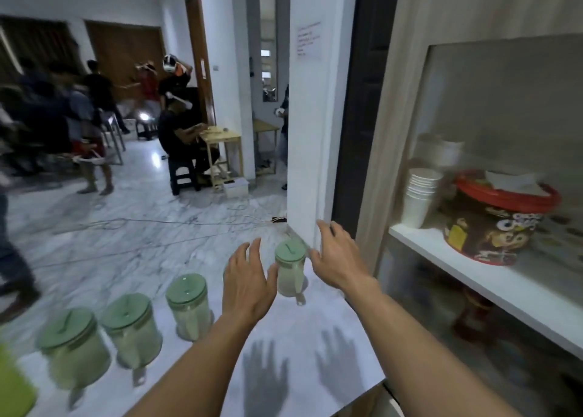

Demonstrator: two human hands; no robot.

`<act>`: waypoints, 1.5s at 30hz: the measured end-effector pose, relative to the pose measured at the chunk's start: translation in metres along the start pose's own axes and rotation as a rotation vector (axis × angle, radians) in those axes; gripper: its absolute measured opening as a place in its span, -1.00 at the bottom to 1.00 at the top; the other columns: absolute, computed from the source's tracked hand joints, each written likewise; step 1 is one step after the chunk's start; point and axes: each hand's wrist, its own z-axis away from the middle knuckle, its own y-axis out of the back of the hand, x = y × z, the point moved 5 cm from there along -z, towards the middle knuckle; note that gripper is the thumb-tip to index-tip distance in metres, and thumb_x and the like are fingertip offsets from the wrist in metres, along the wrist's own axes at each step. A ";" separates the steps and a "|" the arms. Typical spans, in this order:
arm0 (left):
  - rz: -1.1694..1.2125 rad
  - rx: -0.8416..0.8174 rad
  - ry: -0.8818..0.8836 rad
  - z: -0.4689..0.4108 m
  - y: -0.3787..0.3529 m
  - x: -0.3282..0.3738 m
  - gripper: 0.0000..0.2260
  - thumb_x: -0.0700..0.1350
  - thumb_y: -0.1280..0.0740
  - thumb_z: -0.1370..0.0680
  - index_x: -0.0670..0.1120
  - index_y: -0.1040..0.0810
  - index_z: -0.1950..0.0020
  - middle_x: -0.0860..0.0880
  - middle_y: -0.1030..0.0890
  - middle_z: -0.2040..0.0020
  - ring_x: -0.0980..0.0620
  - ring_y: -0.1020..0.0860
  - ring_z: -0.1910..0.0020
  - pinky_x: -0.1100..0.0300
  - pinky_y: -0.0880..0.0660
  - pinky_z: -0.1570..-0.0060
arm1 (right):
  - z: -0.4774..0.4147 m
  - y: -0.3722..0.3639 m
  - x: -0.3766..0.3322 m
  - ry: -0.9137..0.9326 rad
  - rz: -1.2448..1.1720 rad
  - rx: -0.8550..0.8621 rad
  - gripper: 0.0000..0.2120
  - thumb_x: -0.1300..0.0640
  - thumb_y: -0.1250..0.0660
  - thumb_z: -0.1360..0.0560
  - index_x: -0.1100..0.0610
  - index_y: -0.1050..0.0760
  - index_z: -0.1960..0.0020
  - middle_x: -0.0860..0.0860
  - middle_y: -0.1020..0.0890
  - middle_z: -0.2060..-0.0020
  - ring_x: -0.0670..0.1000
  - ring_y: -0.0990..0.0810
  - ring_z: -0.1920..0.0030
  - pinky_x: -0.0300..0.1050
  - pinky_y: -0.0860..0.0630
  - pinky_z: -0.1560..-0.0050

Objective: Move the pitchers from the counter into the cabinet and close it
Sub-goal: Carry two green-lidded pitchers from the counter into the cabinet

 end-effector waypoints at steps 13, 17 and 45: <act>0.263 0.161 0.633 -0.032 -0.145 -0.091 -0.31 0.09 -0.40 -0.48 -0.10 -0.17 -0.48 -0.16 -0.29 -0.41 -0.19 -0.31 -0.37 -0.06 -0.36 -0.26 | -0.103 -0.189 0.071 -0.072 -0.228 -0.255 -0.38 0.03 -0.29 -0.57 0.09 -0.16 -0.55 0.10 -0.35 -0.46 0.18 -0.39 -0.41 0.10 -0.44 -0.31; 0.455 0.231 0.893 -0.029 -0.178 -0.119 -0.26 0.12 -0.51 -0.38 -0.06 -0.19 -0.40 -0.14 -0.38 -0.35 -0.20 -0.43 -0.28 -0.06 -0.43 -0.15 | -0.111 -0.233 0.087 -0.234 -0.397 -0.280 -0.42 0.05 -0.36 -0.53 0.07 -0.23 -0.49 0.09 -0.45 -0.36 0.18 -0.49 -0.31 0.02 -0.48 -0.15; 0.539 0.204 0.643 -0.076 -0.149 -0.102 -0.76 0.05 -0.29 -0.59 -0.12 -0.54 0.11 -0.06 -0.65 0.24 0.06 -0.57 0.23 0.28 -0.39 0.32 | -0.117 -0.225 0.078 -0.476 -0.884 -0.078 -0.84 0.18 -0.34 -0.50 0.08 -0.44 0.25 0.04 -0.54 0.35 0.06 -0.50 0.32 -0.11 -0.35 0.35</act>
